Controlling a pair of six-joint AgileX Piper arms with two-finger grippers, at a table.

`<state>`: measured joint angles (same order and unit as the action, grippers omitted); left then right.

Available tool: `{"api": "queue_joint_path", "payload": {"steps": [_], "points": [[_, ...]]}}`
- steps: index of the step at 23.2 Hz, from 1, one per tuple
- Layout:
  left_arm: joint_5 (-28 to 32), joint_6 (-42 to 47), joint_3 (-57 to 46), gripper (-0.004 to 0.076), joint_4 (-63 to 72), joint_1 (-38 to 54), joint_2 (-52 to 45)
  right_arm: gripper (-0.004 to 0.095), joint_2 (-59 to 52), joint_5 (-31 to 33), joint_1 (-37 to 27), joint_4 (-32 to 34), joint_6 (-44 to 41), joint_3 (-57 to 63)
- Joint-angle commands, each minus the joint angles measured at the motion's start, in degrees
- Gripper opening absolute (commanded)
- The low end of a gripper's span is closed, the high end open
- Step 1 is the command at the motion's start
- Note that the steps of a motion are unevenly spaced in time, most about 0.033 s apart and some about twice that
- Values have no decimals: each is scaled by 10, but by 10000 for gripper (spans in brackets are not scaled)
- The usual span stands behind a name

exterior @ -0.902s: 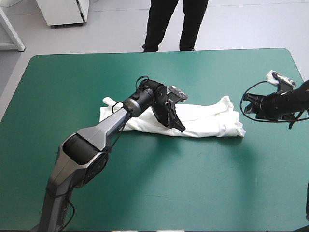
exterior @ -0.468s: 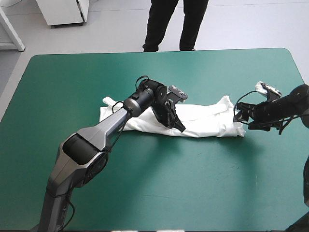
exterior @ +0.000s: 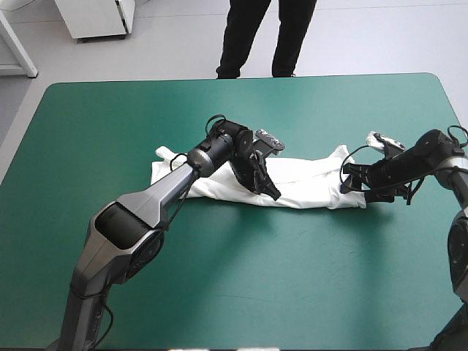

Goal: Fold the cloth

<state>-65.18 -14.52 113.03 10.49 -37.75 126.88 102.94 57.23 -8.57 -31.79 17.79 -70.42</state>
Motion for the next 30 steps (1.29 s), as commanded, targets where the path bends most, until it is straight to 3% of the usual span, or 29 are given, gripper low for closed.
{"api": "queue_joint_path", "payload": {"steps": [1,4,10,22,30], "points": [[2,-8,11,-22,10,-4,-26,599,-6,-4,10,14,-14,-9],[2,-8,11,-22,10,-4,-26,497,1,-4,10,18,-26,-4],[2,-8,11,-22,10,-4,-26,-20,9,2,10,18,-11,5],[7,-8,11,-22,10,-4,-26,-16,-89,8,13,-33,0,-1],[0,-8,11,-22,10,-4,-26,-16,-122,9,99,-46,-4,-106]]}}
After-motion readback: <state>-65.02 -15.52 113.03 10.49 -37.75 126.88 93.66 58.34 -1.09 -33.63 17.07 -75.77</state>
